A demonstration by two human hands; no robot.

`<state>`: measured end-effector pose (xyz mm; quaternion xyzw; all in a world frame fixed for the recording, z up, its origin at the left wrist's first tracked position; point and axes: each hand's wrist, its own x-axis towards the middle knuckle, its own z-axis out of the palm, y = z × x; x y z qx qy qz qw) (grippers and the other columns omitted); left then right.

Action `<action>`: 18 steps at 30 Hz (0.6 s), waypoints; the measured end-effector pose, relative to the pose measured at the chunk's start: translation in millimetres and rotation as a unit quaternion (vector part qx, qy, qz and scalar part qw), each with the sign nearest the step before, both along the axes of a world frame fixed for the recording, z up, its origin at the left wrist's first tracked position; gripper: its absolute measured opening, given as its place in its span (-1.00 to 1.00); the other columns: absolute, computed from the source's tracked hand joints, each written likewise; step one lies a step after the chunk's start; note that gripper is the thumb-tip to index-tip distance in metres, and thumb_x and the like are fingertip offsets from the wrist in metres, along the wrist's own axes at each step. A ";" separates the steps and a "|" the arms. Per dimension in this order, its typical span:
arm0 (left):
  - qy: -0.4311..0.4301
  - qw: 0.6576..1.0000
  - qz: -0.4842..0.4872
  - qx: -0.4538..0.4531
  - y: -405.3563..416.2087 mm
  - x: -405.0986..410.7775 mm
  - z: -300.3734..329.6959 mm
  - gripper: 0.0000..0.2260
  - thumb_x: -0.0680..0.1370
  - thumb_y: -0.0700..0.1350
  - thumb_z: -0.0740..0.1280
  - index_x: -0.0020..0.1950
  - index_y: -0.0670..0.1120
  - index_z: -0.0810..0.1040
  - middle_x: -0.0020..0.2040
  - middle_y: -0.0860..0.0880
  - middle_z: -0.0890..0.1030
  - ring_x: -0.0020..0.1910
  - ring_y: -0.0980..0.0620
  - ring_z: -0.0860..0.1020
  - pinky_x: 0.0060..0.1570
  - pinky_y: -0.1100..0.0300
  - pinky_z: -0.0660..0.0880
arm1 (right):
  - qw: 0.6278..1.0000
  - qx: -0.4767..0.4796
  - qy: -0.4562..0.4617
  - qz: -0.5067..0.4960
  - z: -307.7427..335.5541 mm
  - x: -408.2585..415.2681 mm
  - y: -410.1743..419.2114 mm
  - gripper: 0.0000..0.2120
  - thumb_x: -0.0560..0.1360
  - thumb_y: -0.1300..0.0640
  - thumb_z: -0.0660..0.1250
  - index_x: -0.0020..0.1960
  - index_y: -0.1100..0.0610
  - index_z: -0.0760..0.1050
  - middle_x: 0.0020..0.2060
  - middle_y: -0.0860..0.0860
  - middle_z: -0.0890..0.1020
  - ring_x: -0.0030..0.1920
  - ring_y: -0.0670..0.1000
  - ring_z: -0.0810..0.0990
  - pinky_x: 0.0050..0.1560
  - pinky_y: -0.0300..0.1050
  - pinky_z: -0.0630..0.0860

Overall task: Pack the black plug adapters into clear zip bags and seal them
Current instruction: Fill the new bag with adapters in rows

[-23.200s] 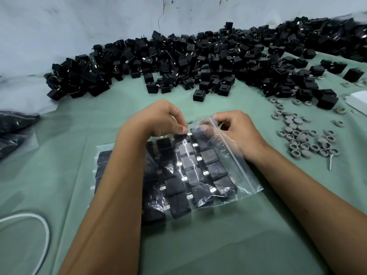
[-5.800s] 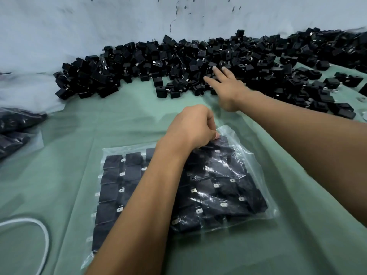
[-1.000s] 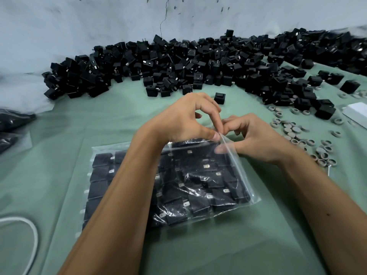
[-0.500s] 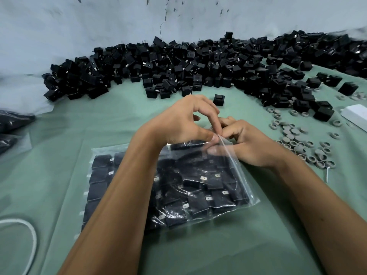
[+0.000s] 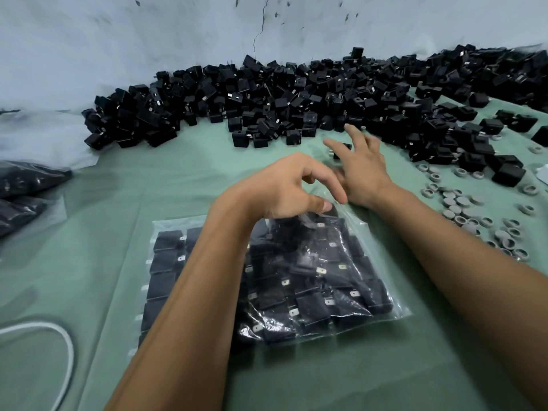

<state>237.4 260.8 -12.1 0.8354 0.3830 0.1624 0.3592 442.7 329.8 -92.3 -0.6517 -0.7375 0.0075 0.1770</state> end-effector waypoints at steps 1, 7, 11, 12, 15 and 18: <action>-0.003 1.000 0.000 -0.004 0.2 1.1 -1.0 -0.82 0.56 -0.24 0.46 0.04 0.01 0.75 -0.07 0.38 0.58 0.09 0.29 0.57 0.31 0.07 0.52 | 1.000 -0.015 -0.004 0.005 1.0 -2.1 7.2 -0.50 0.69 0.01 0.22 0.61 -0.11 0.24 0.66 0.10 0.04 0.61 0.24 -0.01 0.51 0.30 0.15; 0.026 0.999 -0.005 0.020 0.6 17.5 -11.9 -0.59 0.62 -0.22 0.36 -0.10 0.35 0.67 0.11 0.18 0.55 0.30 -0.06 0.43 0.38 -0.13 0.40 | 0.995 0.025 0.089 0.022 4.6 -7.4 -0.2 -0.66 0.66 0.16 0.27 0.42 0.10 0.54 0.21 0.16 0.54 0.27 0.22 0.47 0.31 0.15 0.43; 0.039 0.999 -0.009 0.025 3.6 14.2 -11.4 -0.64 0.59 -0.18 0.41 -0.12 0.33 0.68 0.18 0.09 0.56 0.38 -0.03 0.36 0.43 -0.13 0.34 | 0.978 0.070 0.197 0.011 4.4 -4.0 -34.5 -0.76 0.55 0.24 0.41 0.20 0.14 0.68 0.03 0.07 0.59 0.07 0.10 0.60 0.17 -0.07 0.52; 0.041 0.999 -0.011 0.028 4.6 12.2 -10.9 -0.67 0.58 -0.17 0.43 -0.12 0.32 0.69 0.19 0.07 0.57 0.39 -0.02 0.35 0.42 -0.12 0.36 | 0.973 0.083 0.214 0.009 4.8 -3.5 -42.4 -0.79 0.52 0.22 0.46 0.15 0.11 0.70 0.00 0.03 0.62 0.04 0.06 0.62 0.17 -0.09 0.53; 0.034 0.999 -0.015 0.027 4.6 7.8 -9.5 -0.80 0.53 -0.14 0.50 -0.08 0.21 0.73 0.17 0.05 0.60 0.38 0.01 0.37 0.32 0.01 0.42 | 0.950 0.112 0.289 -0.022 5.6 0.0 -66.5 -0.89 0.42 0.06 0.55 -0.06 -0.06 0.71 -0.15 -0.19 0.69 -0.06 -0.14 0.61 0.07 -0.27 0.53; 0.023 0.999 -0.016 0.034 3.6 4.6 -8.6 -0.88 0.49 -0.13 0.54 -0.06 0.10 0.75 0.16 0.10 0.62 0.26 0.21 0.45 0.15 0.45 0.32 | 0.926 0.080 0.368 -0.023 3.0 10.4 -83.4 -0.87 0.39 0.02 0.60 -0.13 -0.04 0.68 -0.29 -0.16 0.66 -0.26 -0.20 0.56 -0.20 -0.40 0.43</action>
